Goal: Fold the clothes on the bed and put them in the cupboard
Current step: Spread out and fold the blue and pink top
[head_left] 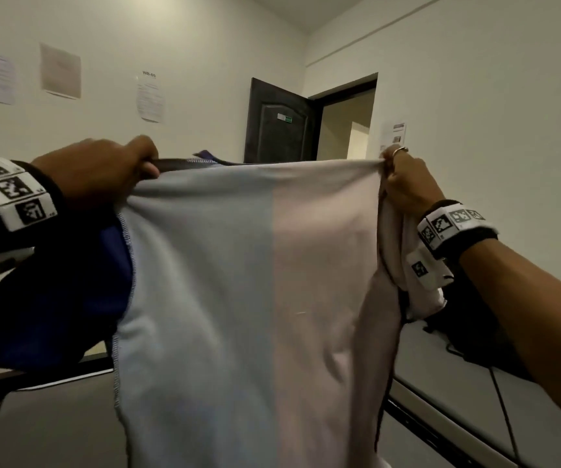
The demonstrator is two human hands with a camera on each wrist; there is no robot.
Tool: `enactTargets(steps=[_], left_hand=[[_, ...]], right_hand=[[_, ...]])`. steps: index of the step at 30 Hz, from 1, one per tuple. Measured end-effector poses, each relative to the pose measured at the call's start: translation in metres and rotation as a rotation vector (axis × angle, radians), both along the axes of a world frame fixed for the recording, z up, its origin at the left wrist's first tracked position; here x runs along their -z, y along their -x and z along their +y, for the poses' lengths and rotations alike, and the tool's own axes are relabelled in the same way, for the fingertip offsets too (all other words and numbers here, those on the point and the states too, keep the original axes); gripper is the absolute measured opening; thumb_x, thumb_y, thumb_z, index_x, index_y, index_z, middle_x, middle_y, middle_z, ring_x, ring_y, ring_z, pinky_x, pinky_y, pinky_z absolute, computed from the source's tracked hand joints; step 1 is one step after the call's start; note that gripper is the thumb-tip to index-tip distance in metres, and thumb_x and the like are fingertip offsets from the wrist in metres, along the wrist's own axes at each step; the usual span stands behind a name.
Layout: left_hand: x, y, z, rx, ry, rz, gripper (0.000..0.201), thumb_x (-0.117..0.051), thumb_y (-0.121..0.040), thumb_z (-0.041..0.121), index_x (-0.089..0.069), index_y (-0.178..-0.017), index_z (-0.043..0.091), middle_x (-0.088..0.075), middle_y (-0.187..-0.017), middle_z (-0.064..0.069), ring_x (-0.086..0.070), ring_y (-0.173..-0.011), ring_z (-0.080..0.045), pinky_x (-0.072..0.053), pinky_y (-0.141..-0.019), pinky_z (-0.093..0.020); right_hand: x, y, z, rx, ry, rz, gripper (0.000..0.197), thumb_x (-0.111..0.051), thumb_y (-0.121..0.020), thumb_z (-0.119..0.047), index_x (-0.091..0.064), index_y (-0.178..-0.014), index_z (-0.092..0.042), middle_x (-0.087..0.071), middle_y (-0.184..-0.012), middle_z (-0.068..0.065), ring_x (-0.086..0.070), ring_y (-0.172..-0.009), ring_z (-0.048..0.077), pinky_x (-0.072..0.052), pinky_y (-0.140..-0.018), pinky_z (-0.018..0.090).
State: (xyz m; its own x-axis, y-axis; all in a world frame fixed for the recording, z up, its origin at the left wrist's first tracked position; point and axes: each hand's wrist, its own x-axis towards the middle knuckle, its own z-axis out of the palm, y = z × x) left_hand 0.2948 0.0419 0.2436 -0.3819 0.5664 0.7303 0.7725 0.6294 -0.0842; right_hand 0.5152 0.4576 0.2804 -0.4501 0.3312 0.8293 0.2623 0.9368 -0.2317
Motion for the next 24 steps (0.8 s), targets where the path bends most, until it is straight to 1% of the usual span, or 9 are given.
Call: enactTargets(steps=[3, 6, 10, 13, 15, 16, 19, 21, 24], left_hand=[[-0.001, 0.008, -0.004, -0.045, -0.010, 0.003, 0.023, -0.058, -0.094, 0.026, -0.036, -0.102, 0.028, -0.045, -0.063, 0.000, -0.047, -0.060, -0.029, -0.040, -0.065, -0.040], [-0.003, 0.014, -0.009, -0.002, -0.108, -0.007, 0.028, -0.062, -0.091, 0.020, -0.042, -0.108, 0.030, -0.065, -0.082, -0.016, -0.060, -0.073, -0.039, -0.047, -0.070, -0.045], [-0.013, 0.021, -0.016, 0.110, -0.315, 0.078, 0.015, -0.065, -0.093, 0.016, -0.066, -0.107, 0.013, -0.070, -0.098, -0.022, -0.064, -0.089, -0.042, -0.051, -0.084, -0.047], [-0.016, 0.029, -0.021, 0.170, -0.450, -0.151, 0.010, -0.064, -0.094, 0.017, -0.070, -0.102, 0.014, -0.069, -0.090, -0.014, -0.064, -0.082, -0.034, -0.053, -0.080, -0.036], [-0.013, 0.031, -0.027, 0.261, -0.592, -0.357, 0.010, -0.063, -0.096, 0.016, -0.071, -0.095, 0.022, -0.067, -0.079, -0.007, -0.060, -0.074, -0.029, -0.055, -0.076, -0.045], [-0.012, 0.031, -0.028, 0.309, -0.658, -0.426, 0.013, -0.062, -0.097, 0.017, -0.071, -0.091, 0.024, -0.068, -0.074, -0.002, -0.059, -0.071, -0.026, -0.055, -0.071, -0.043], [-0.008, 0.022, -0.027, 0.395, -0.754, -0.519, 0.016, -0.056, -0.101, 0.017, -0.067, -0.088, 0.019, -0.069, -0.063, 0.015, -0.062, -0.058, -0.004, -0.053, -0.055, -0.016], [-0.008, 0.019, -0.029, 0.381, -0.770, -0.516, 0.018, -0.054, -0.102, 0.019, -0.065, -0.088, 0.021, -0.070, -0.070, 0.012, -0.062, -0.060, -0.002, -0.050, -0.055, -0.007], [-0.006, 0.021, -0.035, 0.283, -0.749, -0.436, 0.020, -0.055, -0.101, 0.033, -0.069, -0.103, 0.019, -0.064, -0.086, -0.004, -0.054, -0.061, -0.010, -0.044, -0.048, -0.006]], right_hand=[[0.004, 0.000, 0.001, -0.010, -0.001, 0.002, 0.036, -0.038, -0.097, 0.002, -0.054, -0.127, -0.009, -0.063, -0.120, 0.028, -0.060, -0.109, 0.044, -0.046, -0.095, 0.041], [0.000, -0.001, 0.000, -0.020, -0.031, -0.035, 0.036, -0.038, -0.097, 0.001, -0.053, -0.128, -0.009, -0.063, -0.119, 0.027, -0.060, -0.109, 0.043, -0.045, -0.094, 0.039], [-0.005, 0.000, -0.006, -0.049, -0.029, -0.015, 0.033, -0.039, -0.099, -0.002, -0.054, -0.127, -0.009, -0.064, -0.115, 0.023, -0.062, -0.104, 0.038, -0.040, -0.084, 0.029], [-0.002, 0.007, -0.011, -0.090, -0.025, 0.010, 0.031, -0.037, -0.100, -0.001, -0.054, -0.125, -0.009, -0.061, -0.107, 0.014, -0.059, -0.099, 0.032, -0.037, -0.081, 0.026], [0.001, 0.015, -0.015, -0.100, -0.040, -0.013, 0.031, -0.037, -0.099, 0.000, -0.053, -0.125, -0.009, -0.061, -0.106, 0.015, -0.056, -0.092, 0.028, -0.036, -0.079, 0.025], [0.003, 0.018, -0.016, -0.098, -0.037, -0.027, 0.032, -0.037, -0.099, 0.000, -0.054, -0.125, -0.009, -0.062, -0.108, 0.017, -0.057, -0.092, 0.028, -0.036, -0.080, 0.025], [0.004, 0.030, -0.020, -0.146, -0.011, 0.006, 0.031, -0.037, -0.098, 0.000, -0.054, -0.123, -0.009, -0.064, -0.114, 0.020, -0.060, -0.101, 0.034, -0.036, -0.081, 0.025], [0.004, 0.035, -0.029, -0.171, -0.002, -0.052, 0.031, -0.036, -0.100, -0.003, -0.054, -0.125, -0.009, -0.063, -0.116, 0.020, -0.060, -0.106, 0.035, -0.037, -0.084, 0.026], [0.004, 0.035, -0.039, -0.212, 0.012, -0.078, 0.029, -0.039, -0.101, -0.014, -0.056, -0.125, -0.010, -0.064, -0.113, 0.016, -0.061, -0.104, 0.032, -0.039, -0.085, 0.028]])
